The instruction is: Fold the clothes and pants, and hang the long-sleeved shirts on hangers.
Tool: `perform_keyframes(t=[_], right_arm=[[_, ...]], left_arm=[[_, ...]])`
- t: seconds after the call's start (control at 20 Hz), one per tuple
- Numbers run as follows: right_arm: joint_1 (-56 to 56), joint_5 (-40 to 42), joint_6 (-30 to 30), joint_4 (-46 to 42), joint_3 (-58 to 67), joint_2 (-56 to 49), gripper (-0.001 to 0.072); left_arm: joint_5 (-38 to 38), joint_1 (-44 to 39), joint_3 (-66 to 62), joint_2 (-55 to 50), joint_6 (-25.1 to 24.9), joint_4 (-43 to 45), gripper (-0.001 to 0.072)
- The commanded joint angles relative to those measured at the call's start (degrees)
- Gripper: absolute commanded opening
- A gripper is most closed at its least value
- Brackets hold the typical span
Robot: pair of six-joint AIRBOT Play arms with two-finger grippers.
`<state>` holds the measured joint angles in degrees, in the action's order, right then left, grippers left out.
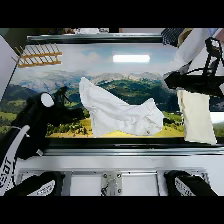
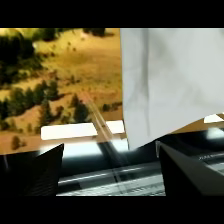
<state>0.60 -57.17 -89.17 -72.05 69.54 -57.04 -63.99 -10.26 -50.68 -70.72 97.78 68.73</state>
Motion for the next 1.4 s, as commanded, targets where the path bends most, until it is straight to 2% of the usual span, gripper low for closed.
perform_keyframes(t=[0.0,0.35,0.6,0.65,0.75,0.8,0.95,1.05,1.2,1.35], right_arm=[[0.00,-0.85,-0.04,0.28,0.07,0.31,0.0608],[0.02,-1.68,-0.02,0.22,0.07,0.35,0.0608],[0.02,-1.66,-0.04,0.24,0.07,0.35,0.0608],[0.02,-1.70,-0.09,0.24,0.07,0.35,0.0609],[0.52,-2.86,-0.04,-0.17,0.07,0.37,0.0609],[1.40,-4.57,-0.04,-1.14,0.07,0.35,0.0609],[9.81,-12.11,0.04,-4.09,-2.56,0.35,0.0609],[17.42,-12.98,0.42,-3.82,-8.87,0.24,0.0609],[25.03,-7.82,0.70,-0.72,-22.01,-1.70,0.0609],[25.44,-1.01,2.40,3.63,-31.12,-7.08,0.0609]], left_arm=[[7.28,-5.18,8.17,-0.42,1.73,-7.13,0.0619],[10.47,-11.89,8.33,-8.44,2.78,-11.91,0.0619],[15.61,-14.86,8.33,-9.11,6.60,-11.96,0.0618],[16.92,-15.17,8.33,-9.16,7.45,-11.80,0.0599],[18.69,-14.91,8.33,-8.96,7.69,-11.80,0.0048],[18.75,-14.19,8.33,-8.24,7.58,-11.67,0.0006],[17.92,-10.34,8.33,-2.38,4.07,-11.30,0.0006],[16.55,-7.52,8.33,2.56,2.03,-11.32,0.0006],[16.26,-4.70,8.33,8.85,2.03,-11.34,0.0006],[15.91,-3.63,8.33,12.72,1.38,-11.30,0.0006]])
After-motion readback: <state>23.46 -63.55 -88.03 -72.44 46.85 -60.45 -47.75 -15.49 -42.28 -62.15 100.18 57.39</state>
